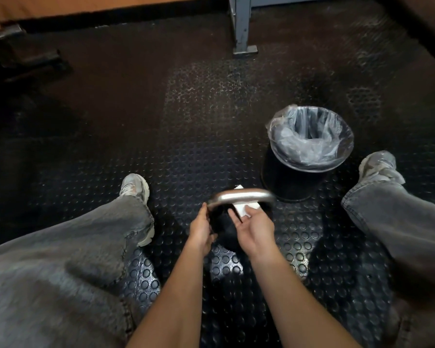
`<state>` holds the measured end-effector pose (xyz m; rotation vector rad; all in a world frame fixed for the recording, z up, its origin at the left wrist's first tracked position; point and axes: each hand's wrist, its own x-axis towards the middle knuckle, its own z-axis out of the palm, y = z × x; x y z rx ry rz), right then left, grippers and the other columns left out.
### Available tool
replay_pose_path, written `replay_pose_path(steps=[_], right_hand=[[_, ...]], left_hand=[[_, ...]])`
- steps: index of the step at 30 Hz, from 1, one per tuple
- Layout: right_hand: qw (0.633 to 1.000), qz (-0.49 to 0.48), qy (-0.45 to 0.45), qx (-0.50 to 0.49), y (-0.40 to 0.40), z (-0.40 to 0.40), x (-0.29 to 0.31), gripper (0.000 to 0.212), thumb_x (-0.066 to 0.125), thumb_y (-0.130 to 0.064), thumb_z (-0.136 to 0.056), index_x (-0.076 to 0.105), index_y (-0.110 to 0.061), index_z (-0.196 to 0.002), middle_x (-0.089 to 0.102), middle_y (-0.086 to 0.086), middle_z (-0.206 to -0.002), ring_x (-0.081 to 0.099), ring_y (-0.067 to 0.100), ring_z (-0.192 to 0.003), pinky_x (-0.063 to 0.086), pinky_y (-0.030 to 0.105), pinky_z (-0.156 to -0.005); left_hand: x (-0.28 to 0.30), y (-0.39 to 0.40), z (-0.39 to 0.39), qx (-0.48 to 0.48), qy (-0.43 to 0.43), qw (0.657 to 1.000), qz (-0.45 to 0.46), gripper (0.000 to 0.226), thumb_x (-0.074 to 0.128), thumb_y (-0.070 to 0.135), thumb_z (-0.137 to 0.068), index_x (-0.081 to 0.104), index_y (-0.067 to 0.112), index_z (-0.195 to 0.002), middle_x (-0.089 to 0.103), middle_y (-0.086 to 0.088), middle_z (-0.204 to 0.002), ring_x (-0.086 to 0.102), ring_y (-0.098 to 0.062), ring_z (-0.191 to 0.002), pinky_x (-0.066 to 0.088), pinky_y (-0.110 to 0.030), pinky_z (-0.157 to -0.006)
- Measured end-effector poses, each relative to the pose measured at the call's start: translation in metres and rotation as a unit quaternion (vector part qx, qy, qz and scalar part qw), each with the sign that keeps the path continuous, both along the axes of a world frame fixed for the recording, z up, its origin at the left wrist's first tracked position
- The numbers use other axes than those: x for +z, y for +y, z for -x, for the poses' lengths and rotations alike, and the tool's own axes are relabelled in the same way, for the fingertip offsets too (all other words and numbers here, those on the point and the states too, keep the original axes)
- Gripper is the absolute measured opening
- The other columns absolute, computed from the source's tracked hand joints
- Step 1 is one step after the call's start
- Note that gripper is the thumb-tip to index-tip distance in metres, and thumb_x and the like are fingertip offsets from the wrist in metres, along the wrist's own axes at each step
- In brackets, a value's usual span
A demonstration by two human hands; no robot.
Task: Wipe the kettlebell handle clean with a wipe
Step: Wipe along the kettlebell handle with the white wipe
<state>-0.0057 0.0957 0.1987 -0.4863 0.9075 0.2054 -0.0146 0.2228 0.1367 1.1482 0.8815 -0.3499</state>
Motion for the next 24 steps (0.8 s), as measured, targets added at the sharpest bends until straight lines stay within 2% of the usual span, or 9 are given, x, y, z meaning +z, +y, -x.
replay_pose_path(steps=[3,5,7,10,13,17,19,22,24], right_hand=[[0.999,-0.004,0.015,-0.033,-0.015,-0.016,-0.002,0.038,0.038,0.014,-0.098,0.046,0.005,-0.134,0.049,0.023,-0.136,0.053,0.038,-0.125,0.046,0.053,-0.105],[0.995,-0.047,0.050,-0.075,-0.033,-0.025,-0.006,0.038,0.031,0.012,-0.100,0.043,0.003,-0.135,0.049,0.026,-0.136,0.046,0.038,-0.135,0.039,0.050,-0.111],[0.990,-0.063,0.087,-0.092,-0.047,-0.024,-0.014,0.047,0.023,0.010,-0.101,0.033,0.006,-0.147,0.043,0.025,-0.148,0.038,0.037,-0.143,0.032,0.048,-0.117],[0.991,-0.046,0.098,-0.077,-0.054,-0.028,-0.022,0.049,0.018,0.009,-0.101,0.028,0.009,-0.149,0.038,0.024,-0.153,0.037,0.039,-0.143,0.031,0.050,-0.118],[0.996,-0.027,0.051,-0.069,-0.033,-0.023,-0.005,0.041,0.030,0.012,-0.100,0.040,0.008,-0.140,0.046,0.023,-0.143,0.049,0.038,-0.131,0.039,0.052,-0.113],[0.998,0.048,-0.036,0.013,-0.009,0.004,0.006,0.024,0.041,0.016,-0.098,0.057,0.005,-0.112,0.060,0.018,-0.120,0.061,0.029,-0.108,0.048,0.050,-0.104],[0.997,0.069,-0.026,-0.001,-0.014,-0.004,0.003,0.031,0.043,0.019,-0.096,0.051,0.011,-0.124,0.056,0.026,-0.129,0.061,0.035,-0.114,0.050,0.051,-0.102],[0.995,0.038,0.033,-0.084,-0.032,-0.020,-0.001,0.048,0.039,0.023,-0.092,0.037,0.010,-0.139,0.050,0.030,-0.130,0.063,0.039,-0.103,0.052,0.052,-0.095],[0.992,0.026,0.076,-0.095,-0.042,-0.018,-0.007,0.050,0.033,0.020,-0.095,0.033,0.010,-0.143,0.049,0.033,-0.132,0.063,0.040,-0.101,0.051,0.050,-0.096]], left_hand=[[0.001,0.000,-0.001,-0.004,-0.002,1.000,-0.001,0.046,0.042,0.052,-0.102,0.065,0.019,-0.124,0.074,-0.005,-0.116,0.067,-0.023,-0.110,0.054,-0.041,-0.088],[0.000,0.000,-0.002,0.003,-0.002,1.000,0.001,0.045,0.042,0.052,-0.102,0.065,0.020,-0.123,0.073,-0.005,-0.116,0.066,-0.024,-0.111,0.054,-0.042,-0.086],[-0.001,0.000,-0.002,0.007,-0.002,1.000,0.004,0.045,0.043,0.052,-0.101,0.065,0.020,-0.124,0.073,-0.005,-0.116,0.066,-0.024,-0.112,0.053,-0.046,-0.093],[-0.004,0.000,-0.001,0.004,-0.002,1.000,0.005,0.046,0.042,0.053,-0.101,0.063,0.020,-0.127,0.073,-0.005,-0.117,0.065,-0.024,-0.112,0.050,-0.049,-0.100],[-0.005,0.000,-0.001,0.003,-0.001,1.000,-0.001,0.047,0.042,0.053,-0.101,0.064,0.020,-0.127,0.074,-0.005,-0.114,0.066,-0.024,-0.111,0.051,-0.047,-0.099],[-0.006,-0.001,-0.001,0.006,0.002,1.000,-0.004,0.047,0.044,0.054,-0.101,0.065,0.019,-0.125,0.075,-0.004,-0.111,0.067,-0.023,-0.110,0.049,-0.048,-0.102],[-0.006,0.000,-0.001,0.007,0.002,1.000,-0.002,0.047,0.044,0.053,-0.101,0.064,0.019,-0.126,0.075,-0.005,-0.113,0.067,-0.024,-0.110,0.049,-0.049,-0.101],[-0.008,0.001,-0.002,0.008,-0.001,1.000,0.004,0.049,0.044,0.054,-0.100,0.063,0.018,-0.130,0.073,-0.006,-0.117,0.066,-0.025,-0.112,0.049,-0.051,-0.102],[-0.007,0.001,-0.002,0.011,-0.004,1.000,0.010,0.050,0.044,0.053,-0.100,0.061,0.019,-0.131,0.072,-0.006,-0.119,0.064,-0.026,-0.114,0.047,-0.053,-0.104]])
